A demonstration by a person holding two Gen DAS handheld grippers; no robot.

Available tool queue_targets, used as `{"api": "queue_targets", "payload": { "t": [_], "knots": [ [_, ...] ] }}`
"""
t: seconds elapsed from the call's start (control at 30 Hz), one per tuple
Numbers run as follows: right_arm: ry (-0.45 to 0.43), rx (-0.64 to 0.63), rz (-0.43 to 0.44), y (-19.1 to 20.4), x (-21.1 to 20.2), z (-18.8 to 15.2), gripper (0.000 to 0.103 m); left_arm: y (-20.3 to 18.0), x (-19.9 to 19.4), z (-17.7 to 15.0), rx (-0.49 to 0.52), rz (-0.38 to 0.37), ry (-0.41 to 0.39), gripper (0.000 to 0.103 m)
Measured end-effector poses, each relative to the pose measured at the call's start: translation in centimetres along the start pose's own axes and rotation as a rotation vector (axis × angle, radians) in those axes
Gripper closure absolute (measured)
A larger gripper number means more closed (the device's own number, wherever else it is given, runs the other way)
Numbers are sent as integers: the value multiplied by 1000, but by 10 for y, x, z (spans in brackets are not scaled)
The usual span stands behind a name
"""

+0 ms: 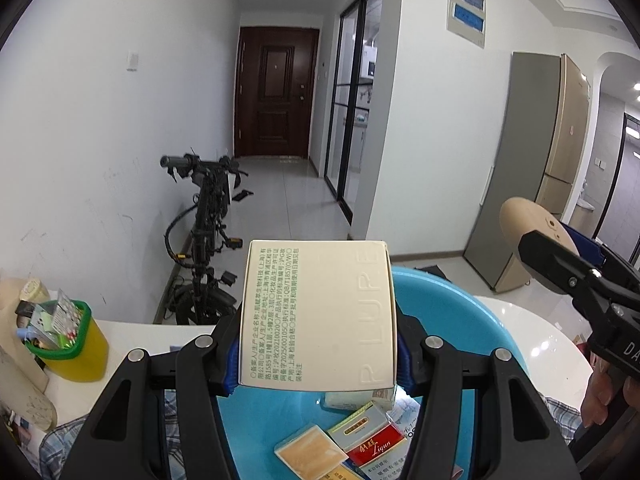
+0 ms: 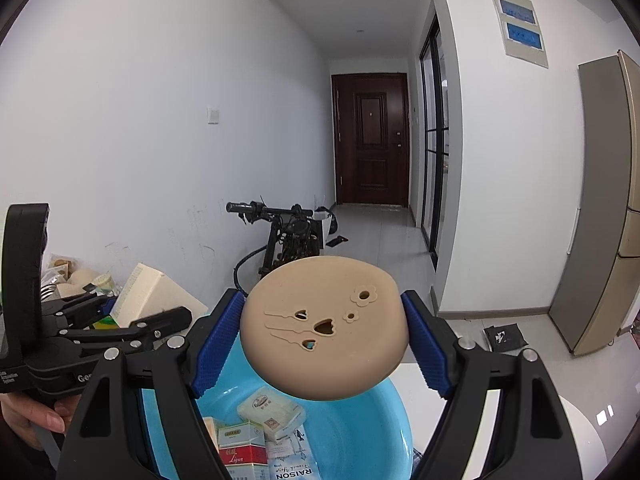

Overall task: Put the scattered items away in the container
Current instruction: 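Carry the cream box and tan sponge over the blue basin with both grippers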

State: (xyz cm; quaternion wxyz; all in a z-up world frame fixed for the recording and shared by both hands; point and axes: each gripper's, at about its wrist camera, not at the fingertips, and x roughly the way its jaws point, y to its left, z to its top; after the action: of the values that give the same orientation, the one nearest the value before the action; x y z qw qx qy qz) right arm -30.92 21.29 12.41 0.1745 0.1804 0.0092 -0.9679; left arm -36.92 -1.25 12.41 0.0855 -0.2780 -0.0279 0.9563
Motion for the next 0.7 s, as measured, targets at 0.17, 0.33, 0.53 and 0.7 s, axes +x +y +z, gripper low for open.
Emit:
{"api": "queue_targets", "payload": {
  "t": [0.17,0.33,0.53,0.7],
  "knots": [
    [6,4,1,-4,1,0,25,-9,18,-6,20,-22,60,44],
    [0,4,2,-6,-3,0,25,-22,34,-15,47,-36,119,44],
    [16,4,2,-8,2,-2,25,-33,52,-27,70,-35,187,44],
    [72,-14,2,-6,16,-6,25,-43,68,-38,90,-39,270,44]
  ]
}}
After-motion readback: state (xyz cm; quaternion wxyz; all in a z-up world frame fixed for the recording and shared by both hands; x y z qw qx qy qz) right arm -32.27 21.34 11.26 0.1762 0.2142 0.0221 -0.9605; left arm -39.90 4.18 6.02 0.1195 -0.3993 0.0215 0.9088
